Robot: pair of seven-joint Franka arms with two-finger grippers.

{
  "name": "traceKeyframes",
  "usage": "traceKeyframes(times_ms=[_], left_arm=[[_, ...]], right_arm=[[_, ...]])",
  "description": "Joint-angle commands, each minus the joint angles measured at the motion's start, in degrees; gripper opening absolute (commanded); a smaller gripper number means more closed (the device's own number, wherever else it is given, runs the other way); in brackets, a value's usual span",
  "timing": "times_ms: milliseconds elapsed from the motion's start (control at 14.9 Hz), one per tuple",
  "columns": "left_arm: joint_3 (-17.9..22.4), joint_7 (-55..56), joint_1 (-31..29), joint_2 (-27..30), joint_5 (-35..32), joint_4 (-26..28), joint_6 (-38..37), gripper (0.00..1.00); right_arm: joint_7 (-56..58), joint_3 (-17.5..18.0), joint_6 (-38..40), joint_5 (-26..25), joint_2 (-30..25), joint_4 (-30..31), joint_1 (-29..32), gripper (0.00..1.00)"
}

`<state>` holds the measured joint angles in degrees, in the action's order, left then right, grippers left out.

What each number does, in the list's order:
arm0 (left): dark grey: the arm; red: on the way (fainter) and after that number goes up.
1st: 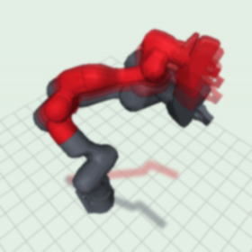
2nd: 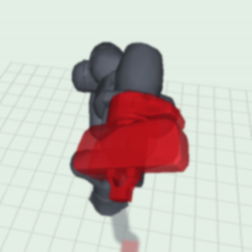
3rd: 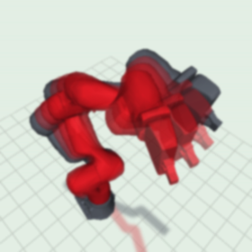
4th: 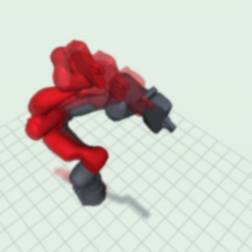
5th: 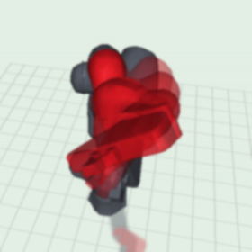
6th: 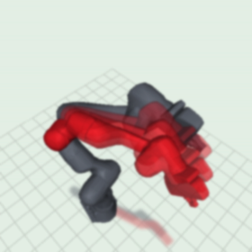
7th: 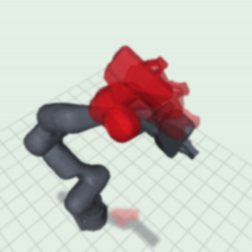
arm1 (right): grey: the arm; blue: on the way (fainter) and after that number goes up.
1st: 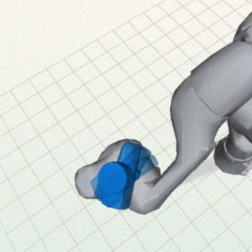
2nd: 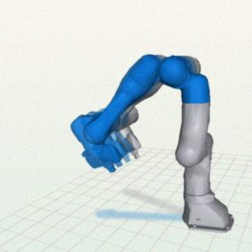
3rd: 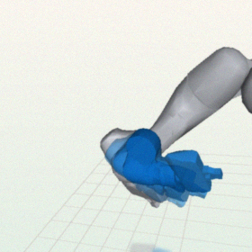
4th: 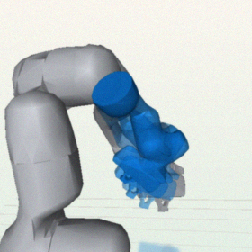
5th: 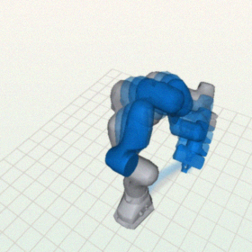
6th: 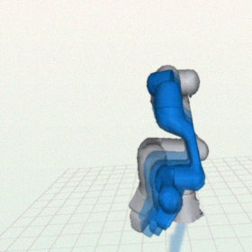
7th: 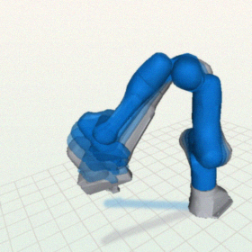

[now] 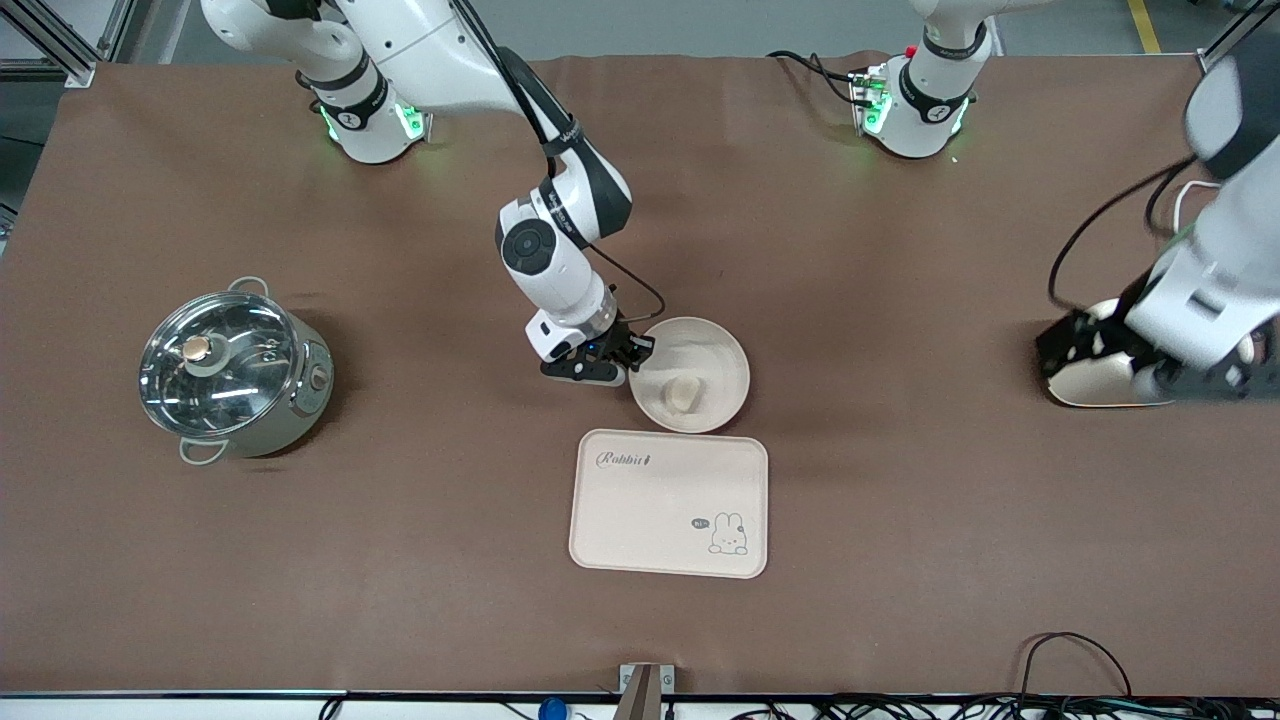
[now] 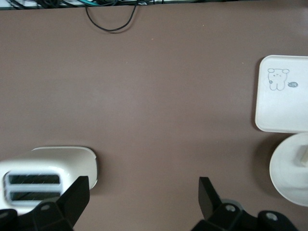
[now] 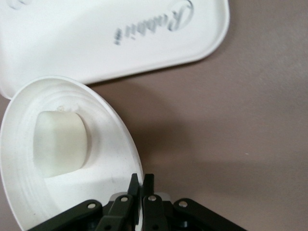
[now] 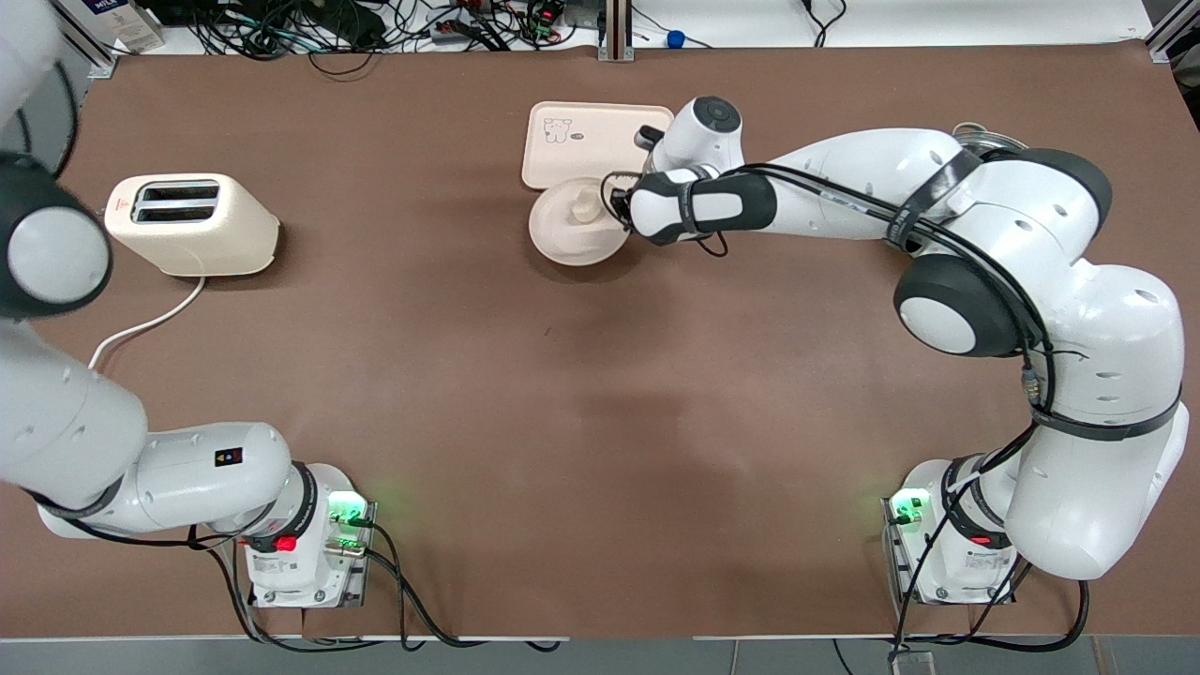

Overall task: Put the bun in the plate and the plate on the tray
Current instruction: 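Carry the plate with the bun onto the tray with the right gripper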

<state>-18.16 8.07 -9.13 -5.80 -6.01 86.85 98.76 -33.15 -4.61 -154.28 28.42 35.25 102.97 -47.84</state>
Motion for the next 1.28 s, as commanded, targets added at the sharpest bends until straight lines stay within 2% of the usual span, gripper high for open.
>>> traceKeyframes(times_ms=[0, 134, 269, 538, 739, 1076, 1210], left_arm=[[0.05, -1.82, -0.45, 4.39, 0.91, 2.18, -2.17, 1.0], [0.23, -5.5, -2.02, 4.3, 1.08, 2.09, -2.26, 1.0], [0.84, -10.07, -3.7, 4.39, 4.23, 1.91, -2.26, 1.0], [10.14, -10.19, 4.71, 4.3, 4.78, 0.69, -4.36, 1.0], [14.55, -10.01, 10.17, 4.04, 3.9, -1.95, -5.33, 1.0], [14.73, -7.2, 11.77, 4.48, 3.63, -1.43, -5.42, 1.0], [14.47, -6.76, 11.42, 4.57, 4.07, -1.51, -7.69, 1.0]], right_arm=[[1.07, 0.48, 0.65, 2.08, -0.98, -3.02, 2.22, 0.01], [0.9, 0.57, 1.52, 2.16, 4.36, -11.26, 5.02, 0.01], [0.81, 0.48, 8.17, 1.99, 9.55, -19.7, 7.13, 0.01], [2.29, 0.48, 13.56, 1.55, 18.34, -33.78, 12.76, 0.01], [5.37, 0.48, 13.39, 1.55, 22.74, -37.84, 15.14, 0.01], [6.08, 0.39, 13.74, 1.46, 24.42, -38.2, 14.79, 0.01], [6.87, 0.39, 13.74, 1.46, 24.42, -38.02, 14.96, 0.01]])
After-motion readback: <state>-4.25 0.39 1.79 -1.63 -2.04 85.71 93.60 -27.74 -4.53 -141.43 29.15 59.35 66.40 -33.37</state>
